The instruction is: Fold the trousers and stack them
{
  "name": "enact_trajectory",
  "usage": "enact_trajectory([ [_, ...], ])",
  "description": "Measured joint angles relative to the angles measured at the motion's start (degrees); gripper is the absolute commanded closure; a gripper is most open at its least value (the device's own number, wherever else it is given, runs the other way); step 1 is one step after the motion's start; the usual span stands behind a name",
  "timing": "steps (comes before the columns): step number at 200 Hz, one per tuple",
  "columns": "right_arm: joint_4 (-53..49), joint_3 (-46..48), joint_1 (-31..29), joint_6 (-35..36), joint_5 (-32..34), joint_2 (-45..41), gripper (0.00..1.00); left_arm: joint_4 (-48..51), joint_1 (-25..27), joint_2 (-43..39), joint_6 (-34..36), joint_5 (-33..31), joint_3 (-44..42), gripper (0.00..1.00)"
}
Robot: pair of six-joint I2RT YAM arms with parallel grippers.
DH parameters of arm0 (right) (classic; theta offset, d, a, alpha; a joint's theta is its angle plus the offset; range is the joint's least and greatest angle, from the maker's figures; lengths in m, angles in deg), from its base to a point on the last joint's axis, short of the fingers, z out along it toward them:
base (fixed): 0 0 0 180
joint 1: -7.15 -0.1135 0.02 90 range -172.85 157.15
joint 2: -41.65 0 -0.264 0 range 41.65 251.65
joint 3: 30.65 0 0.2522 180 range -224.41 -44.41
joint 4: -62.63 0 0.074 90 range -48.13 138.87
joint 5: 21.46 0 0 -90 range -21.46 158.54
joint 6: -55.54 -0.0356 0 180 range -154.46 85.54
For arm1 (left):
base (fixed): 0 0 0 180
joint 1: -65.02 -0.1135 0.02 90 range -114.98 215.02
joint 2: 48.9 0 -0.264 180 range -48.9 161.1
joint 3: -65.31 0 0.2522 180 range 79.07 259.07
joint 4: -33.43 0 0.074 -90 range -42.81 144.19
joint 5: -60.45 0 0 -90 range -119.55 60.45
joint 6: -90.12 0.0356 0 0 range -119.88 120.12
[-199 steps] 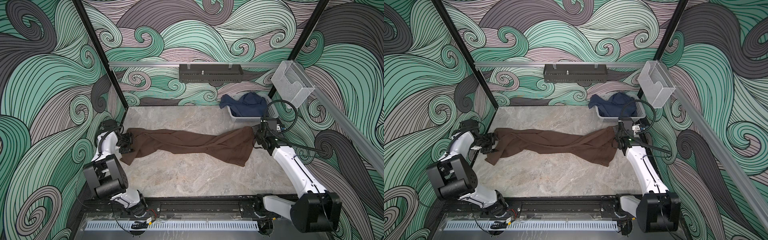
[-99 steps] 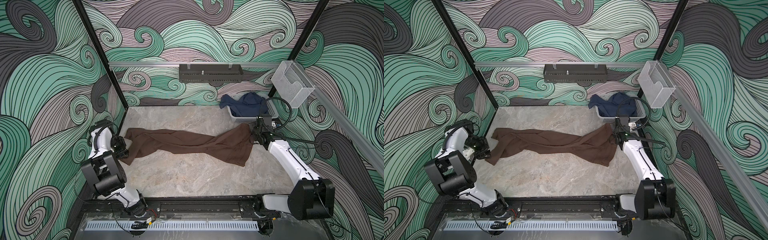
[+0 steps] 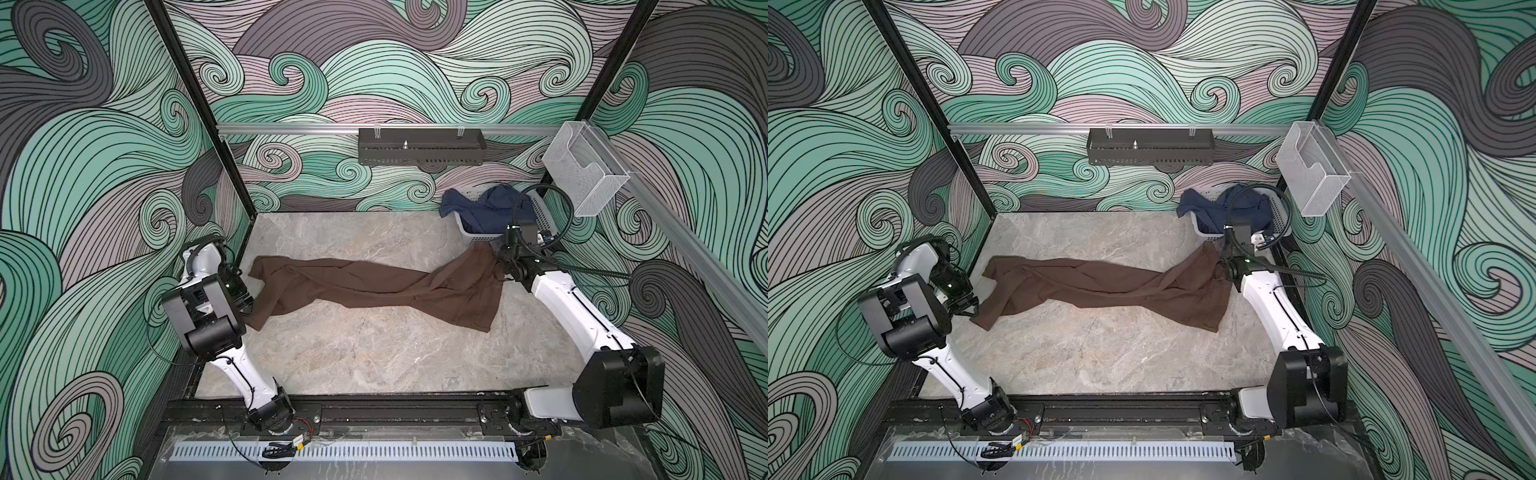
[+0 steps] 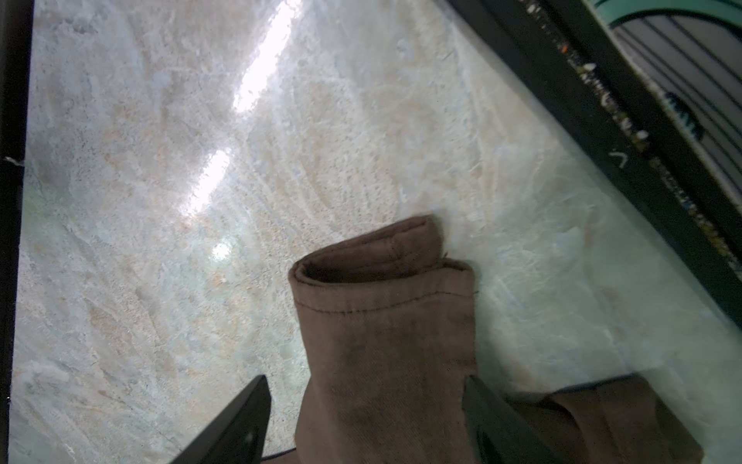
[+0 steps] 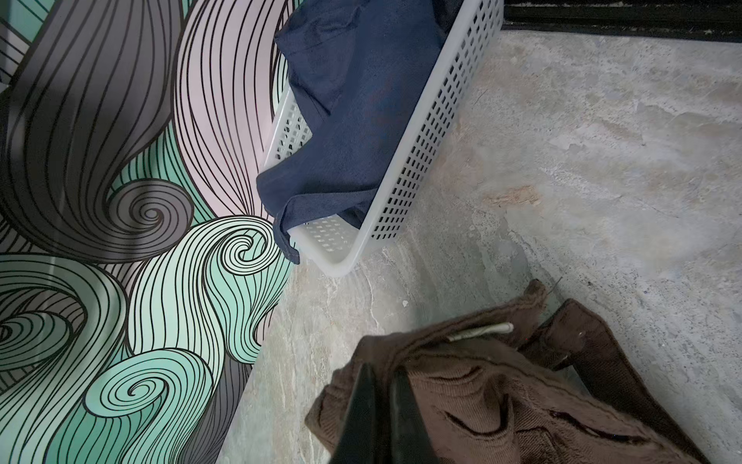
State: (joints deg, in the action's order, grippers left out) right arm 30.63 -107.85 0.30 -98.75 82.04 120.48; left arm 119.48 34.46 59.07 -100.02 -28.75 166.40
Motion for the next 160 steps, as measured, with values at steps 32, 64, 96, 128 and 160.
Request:
enact_trajectory([
  [32,-0.37,-0.28,-0.37,0.72,0.0,0.33,1.0,0.57,-0.2,3.3,0.28,-1.11,1.18,0.21],
  [64,-0.44,-0.28,-0.42,1.2,-0.02,0.92,1.0,0.48,-0.22,6.93,0.57,-1.51,1.18,0.25],
  [96,-0.39,-0.28,-0.48,1.73,-0.24,0.96,1.0,0.42,-0.22,8.9,0.72,-2.1,3.69,0.31],
  [128,-0.39,-0.28,-0.7,2.25,-0.46,1.14,1.0,-0.17,-0.22,9.86,0.98,-2.75,7.13,0.37],
  [160,-0.39,-0.5,-0.7,2.58,-0.46,1.9,1.0,-0.04,-0.22,12.94,1.31,-3.21,11.52,0.35],
])
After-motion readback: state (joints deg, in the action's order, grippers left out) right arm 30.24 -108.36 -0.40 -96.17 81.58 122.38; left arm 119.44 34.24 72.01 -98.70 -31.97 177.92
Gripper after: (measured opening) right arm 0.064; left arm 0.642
